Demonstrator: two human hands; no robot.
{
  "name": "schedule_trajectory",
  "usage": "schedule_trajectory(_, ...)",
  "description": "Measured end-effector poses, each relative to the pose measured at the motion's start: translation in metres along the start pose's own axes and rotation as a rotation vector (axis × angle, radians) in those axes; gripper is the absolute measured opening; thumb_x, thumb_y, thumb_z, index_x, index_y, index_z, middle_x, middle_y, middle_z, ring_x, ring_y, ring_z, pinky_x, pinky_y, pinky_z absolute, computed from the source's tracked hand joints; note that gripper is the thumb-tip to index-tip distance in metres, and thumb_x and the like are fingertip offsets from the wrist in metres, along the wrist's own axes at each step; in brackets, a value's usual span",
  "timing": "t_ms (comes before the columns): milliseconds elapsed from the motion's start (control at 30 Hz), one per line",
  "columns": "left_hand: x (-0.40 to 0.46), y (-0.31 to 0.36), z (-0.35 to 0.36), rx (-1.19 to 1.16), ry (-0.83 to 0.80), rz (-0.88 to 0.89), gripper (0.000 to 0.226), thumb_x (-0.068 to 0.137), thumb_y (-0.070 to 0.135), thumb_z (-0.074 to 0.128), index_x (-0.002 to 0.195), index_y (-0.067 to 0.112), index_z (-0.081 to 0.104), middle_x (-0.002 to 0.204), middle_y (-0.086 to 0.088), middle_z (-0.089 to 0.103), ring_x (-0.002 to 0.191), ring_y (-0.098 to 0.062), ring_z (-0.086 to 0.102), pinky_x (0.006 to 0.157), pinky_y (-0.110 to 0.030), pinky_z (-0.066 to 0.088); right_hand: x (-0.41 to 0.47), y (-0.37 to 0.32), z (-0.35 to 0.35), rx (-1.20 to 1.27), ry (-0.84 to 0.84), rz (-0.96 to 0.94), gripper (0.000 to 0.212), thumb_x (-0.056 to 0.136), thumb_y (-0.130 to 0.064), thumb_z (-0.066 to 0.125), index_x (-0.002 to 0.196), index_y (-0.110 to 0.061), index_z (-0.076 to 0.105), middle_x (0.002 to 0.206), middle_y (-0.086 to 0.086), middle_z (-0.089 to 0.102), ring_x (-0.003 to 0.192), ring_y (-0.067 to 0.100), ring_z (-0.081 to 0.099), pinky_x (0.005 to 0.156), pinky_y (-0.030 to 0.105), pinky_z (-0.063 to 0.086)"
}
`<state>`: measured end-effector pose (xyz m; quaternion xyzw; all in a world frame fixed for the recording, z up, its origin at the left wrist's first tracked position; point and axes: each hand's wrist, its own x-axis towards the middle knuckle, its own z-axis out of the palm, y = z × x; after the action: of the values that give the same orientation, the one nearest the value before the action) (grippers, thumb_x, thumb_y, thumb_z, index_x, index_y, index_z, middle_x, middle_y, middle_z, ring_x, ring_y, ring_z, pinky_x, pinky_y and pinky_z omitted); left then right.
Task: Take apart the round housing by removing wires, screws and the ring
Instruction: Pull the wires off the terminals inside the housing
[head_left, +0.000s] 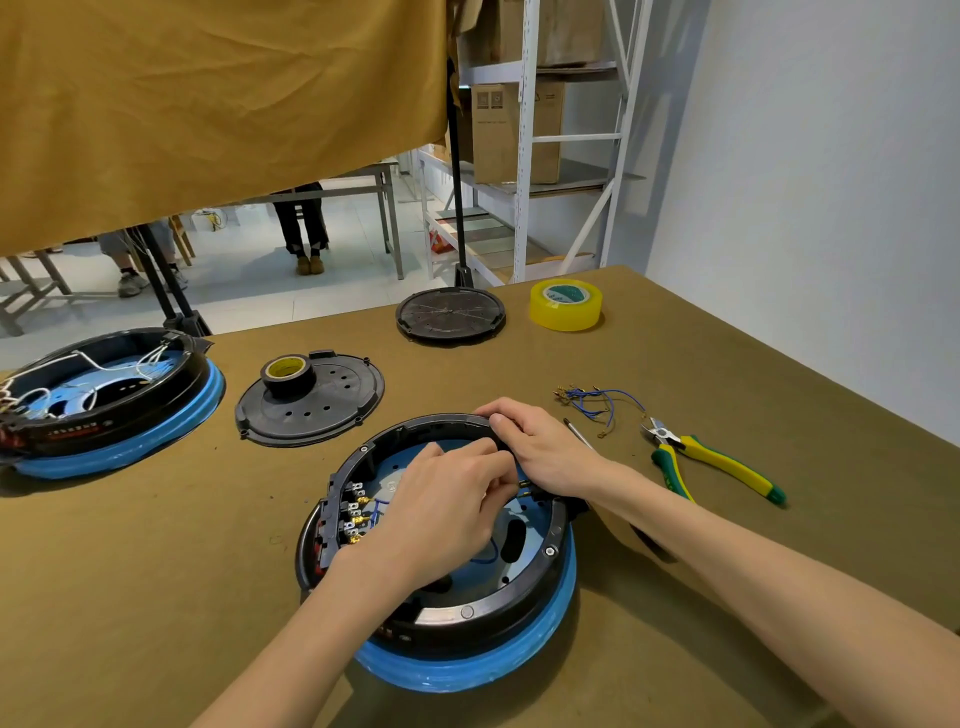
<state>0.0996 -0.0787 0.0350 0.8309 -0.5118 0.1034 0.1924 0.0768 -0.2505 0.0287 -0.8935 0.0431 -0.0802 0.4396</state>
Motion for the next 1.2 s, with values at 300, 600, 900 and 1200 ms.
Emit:
schedule_trajectory(300, -0.002, 0.001, -0.001, -0.06, -0.013, -0.036, 0.01, 0.102, 0.03, 0.057, 0.094, 0.027, 0.062, 0.09, 0.012, 0.056, 0.059, -0.004, 0.039, 0.065, -0.027, 0.031, 0.001, 0.002, 0.0, 0.002, 0.004, -0.008, 0.032, 0.111, -0.02, 0.035, 0.129, -0.012, 0.061, 0.12, 0.004, 0.067, 0.112, 0.017, 0.06, 0.101, 0.035, 0.046)
schedule_trajectory(600, -0.002, 0.0, -0.001, -0.045, 0.009, -0.01, 0.01, 0.101, 0.028, 0.059, 0.093, 0.025, 0.065, 0.087, 0.014, 0.052, 0.062, -0.012, 0.038, 0.065, -0.029, 0.033, 0.0, 0.003, 0.001, 0.018, 0.01, -0.014, 0.033, 0.111, -0.019, 0.036, 0.13, -0.012, 0.061, 0.119, 0.004, 0.068, 0.111, 0.017, 0.061, 0.098, 0.034, 0.047)
schedule_trajectory(900, -0.002, -0.003, -0.001, -0.039, 0.007, 0.005, 0.01, 0.099, 0.027, 0.058, 0.091, 0.027, 0.063, 0.086, 0.015, 0.051, 0.068, -0.011, 0.046, 0.074, -0.033, 0.04, 0.001, 0.005, 0.001, 0.027, 0.007, -0.02, 0.033, 0.111, -0.021, 0.036, 0.13, -0.013, 0.062, 0.119, 0.004, 0.068, 0.111, 0.016, 0.061, 0.098, 0.034, 0.047)
schedule_trajectory(1200, -0.005, -0.012, -0.003, -0.283, 0.263, -0.118, 0.012, 0.098, 0.033, 0.065, 0.097, 0.028, 0.075, 0.083, 0.018, 0.066, 0.07, -0.004, 0.058, 0.066, -0.028, 0.047, 0.0, 0.006, 0.001, 0.072, 0.046, -0.025, 0.029, 0.11, -0.022, 0.042, 0.125, -0.015, 0.066, 0.115, 0.0, 0.07, 0.108, 0.011, 0.063, 0.094, 0.027, 0.05)
